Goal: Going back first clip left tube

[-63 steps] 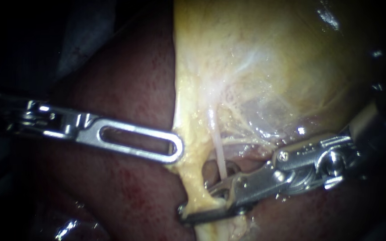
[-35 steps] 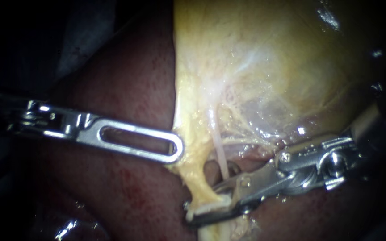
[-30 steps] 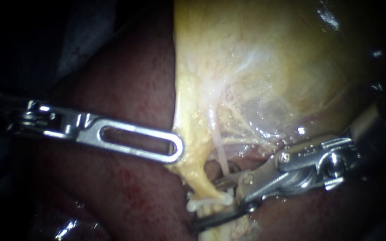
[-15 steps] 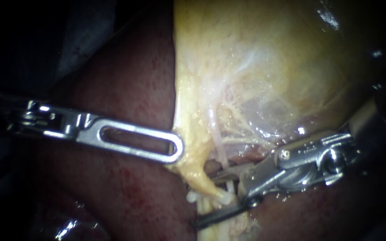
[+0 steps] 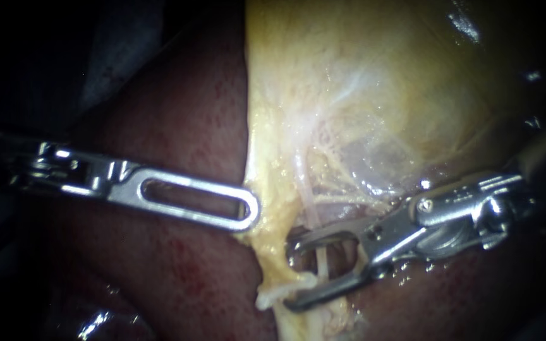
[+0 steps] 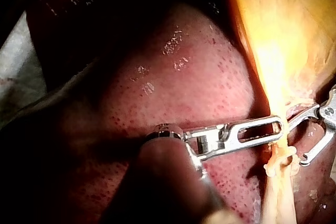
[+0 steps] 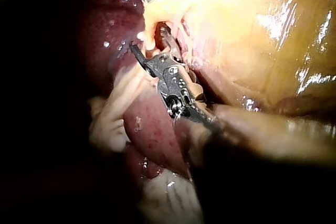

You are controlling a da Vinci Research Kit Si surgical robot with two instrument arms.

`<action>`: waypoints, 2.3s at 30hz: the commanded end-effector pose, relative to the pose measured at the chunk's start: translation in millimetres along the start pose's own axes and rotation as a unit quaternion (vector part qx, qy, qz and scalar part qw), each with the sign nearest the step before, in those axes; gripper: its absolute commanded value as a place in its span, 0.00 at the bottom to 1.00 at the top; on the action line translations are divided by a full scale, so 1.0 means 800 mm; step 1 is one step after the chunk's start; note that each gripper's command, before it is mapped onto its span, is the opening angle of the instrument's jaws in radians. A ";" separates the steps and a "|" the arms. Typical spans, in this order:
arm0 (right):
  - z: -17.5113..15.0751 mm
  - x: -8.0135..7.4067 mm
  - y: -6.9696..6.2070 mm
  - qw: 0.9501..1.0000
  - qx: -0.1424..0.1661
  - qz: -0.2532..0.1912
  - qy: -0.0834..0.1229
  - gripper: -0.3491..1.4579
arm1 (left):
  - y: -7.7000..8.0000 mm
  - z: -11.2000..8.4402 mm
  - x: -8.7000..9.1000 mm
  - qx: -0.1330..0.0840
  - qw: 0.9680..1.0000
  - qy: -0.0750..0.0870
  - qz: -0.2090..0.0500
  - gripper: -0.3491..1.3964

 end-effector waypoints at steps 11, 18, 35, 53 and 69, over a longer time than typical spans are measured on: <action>-0.0090 0.0029 -0.0001 1.000 -0.014 0.015 0.019 0.45 | 0.0005 -0.0001 -0.0003 0.000 1.000 0.000 0.000 0.00; -0.0115 0.0038 0.0003 0.999 -0.023 0.009 0.023 0.45 | 0.0010 -0.0003 -0.0006 0.000 1.000 0.000 0.000 0.00; -0.0125 0.0039 0.0003 0.999 -0.022 0.008 0.024 0.45 | 0.0038 0.0003 -0.0017 -0.002 1.000 -0.003 0.003 0.00; -0.0128 0.0040 0.0003 0.999 -0.022 0.006 0.024 0.44 | 0.0108 0.0051 -0.0004 -0.013 1.000 0.003 0.016 0.00; -0.0128 0.0040 0.0002 0.999 -0.022 0.006 0.024 0.44 | 0.0105 0.0047 -0.0005 -0.012 1.000 0.004 0.016 0.00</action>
